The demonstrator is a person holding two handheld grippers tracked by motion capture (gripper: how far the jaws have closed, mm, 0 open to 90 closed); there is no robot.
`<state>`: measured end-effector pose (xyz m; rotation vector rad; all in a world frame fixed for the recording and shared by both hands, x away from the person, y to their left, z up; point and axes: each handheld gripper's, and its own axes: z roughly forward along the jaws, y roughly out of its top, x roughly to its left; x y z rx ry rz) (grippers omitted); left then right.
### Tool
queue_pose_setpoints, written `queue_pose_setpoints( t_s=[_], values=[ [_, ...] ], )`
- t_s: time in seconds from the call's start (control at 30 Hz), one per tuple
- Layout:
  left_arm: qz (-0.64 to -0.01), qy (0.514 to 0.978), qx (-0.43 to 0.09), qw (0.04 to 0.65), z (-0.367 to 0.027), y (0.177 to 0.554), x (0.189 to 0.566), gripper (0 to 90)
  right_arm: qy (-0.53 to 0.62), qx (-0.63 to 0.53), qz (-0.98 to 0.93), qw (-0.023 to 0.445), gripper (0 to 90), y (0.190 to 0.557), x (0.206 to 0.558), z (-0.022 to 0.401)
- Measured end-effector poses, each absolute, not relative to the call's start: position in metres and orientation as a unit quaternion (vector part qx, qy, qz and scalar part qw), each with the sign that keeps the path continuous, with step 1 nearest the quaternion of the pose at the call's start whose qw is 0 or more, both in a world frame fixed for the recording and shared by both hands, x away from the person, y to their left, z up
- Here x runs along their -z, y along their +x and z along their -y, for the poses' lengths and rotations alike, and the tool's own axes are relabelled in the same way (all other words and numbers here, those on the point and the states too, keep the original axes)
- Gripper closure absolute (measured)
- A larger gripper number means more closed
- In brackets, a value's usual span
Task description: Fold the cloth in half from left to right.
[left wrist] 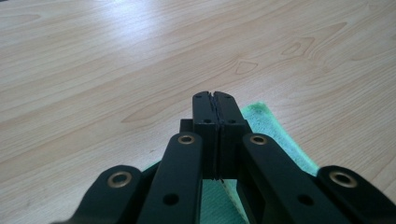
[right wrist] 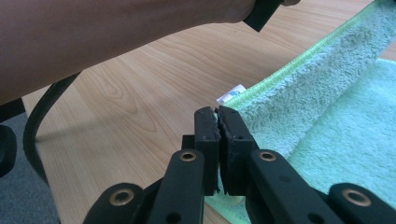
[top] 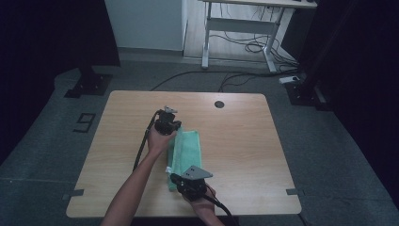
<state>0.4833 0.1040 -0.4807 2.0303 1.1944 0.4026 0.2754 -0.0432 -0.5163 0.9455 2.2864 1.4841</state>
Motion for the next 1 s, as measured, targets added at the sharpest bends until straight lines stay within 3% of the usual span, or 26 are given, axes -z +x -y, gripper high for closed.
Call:
queue_pose_setpoints(
  t_s=[1.0],
  values=[
    [-0.47, 0.804, -0.137, 0.338, -0.075, 0.498, 0.511, 88.6, 0.358, -0.497, -0.781, 0.127, 85.9, 0.281, 0.53, 0.07]
  ],
)
